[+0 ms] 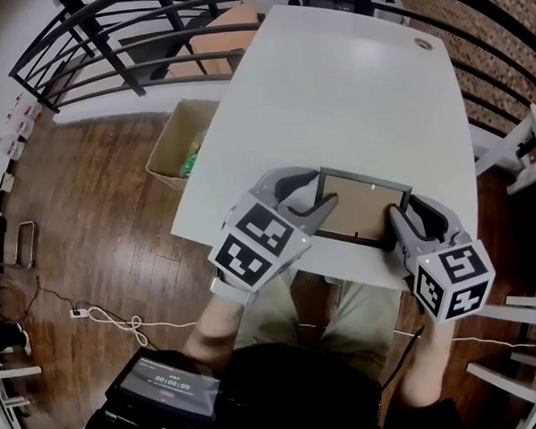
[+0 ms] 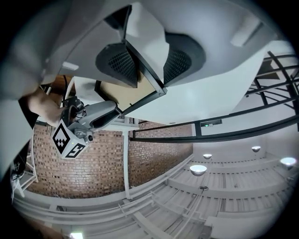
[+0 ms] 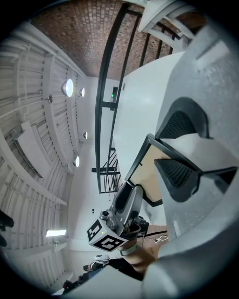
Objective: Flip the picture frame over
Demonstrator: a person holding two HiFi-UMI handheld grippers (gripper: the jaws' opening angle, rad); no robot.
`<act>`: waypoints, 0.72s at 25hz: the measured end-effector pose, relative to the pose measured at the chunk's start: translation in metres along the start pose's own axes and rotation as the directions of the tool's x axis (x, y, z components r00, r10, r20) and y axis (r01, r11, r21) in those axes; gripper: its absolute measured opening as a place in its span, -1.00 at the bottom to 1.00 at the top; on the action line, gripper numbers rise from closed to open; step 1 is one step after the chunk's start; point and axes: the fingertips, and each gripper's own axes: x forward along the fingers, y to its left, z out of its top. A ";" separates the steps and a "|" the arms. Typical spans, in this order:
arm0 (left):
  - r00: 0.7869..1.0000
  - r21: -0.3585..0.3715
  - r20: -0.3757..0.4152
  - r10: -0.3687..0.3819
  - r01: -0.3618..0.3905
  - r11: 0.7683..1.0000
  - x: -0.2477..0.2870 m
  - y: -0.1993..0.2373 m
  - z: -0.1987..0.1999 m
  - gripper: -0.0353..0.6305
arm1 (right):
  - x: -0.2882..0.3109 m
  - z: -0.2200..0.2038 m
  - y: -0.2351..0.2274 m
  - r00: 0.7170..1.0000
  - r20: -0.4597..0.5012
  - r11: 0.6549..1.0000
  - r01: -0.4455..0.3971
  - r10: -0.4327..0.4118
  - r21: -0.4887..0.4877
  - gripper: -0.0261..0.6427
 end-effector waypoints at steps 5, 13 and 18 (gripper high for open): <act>1.000 0.000 -0.031 -0.001 0.001 1.000 0.008 0.003 -0.005 -0.35 | 0.008 -0.007 -0.003 1.000 -0.021 0.999 -0.012 0.013 0.040 -0.54; 0.995 0.024 -0.100 0.019 -0.017 1.000 0.021 0.007 -0.016 -0.37 | 0.023 -0.016 -0.008 0.994 -0.109 1.000 0.019 -0.021 -0.014 -0.54; 0.987 0.077 -0.156 0.030 -0.018 0.997 0.025 0.005 -0.021 -0.51 | 0.029 -0.021 -0.004 0.988 -0.153 0.997 0.014 -0.025 -0.071 -0.56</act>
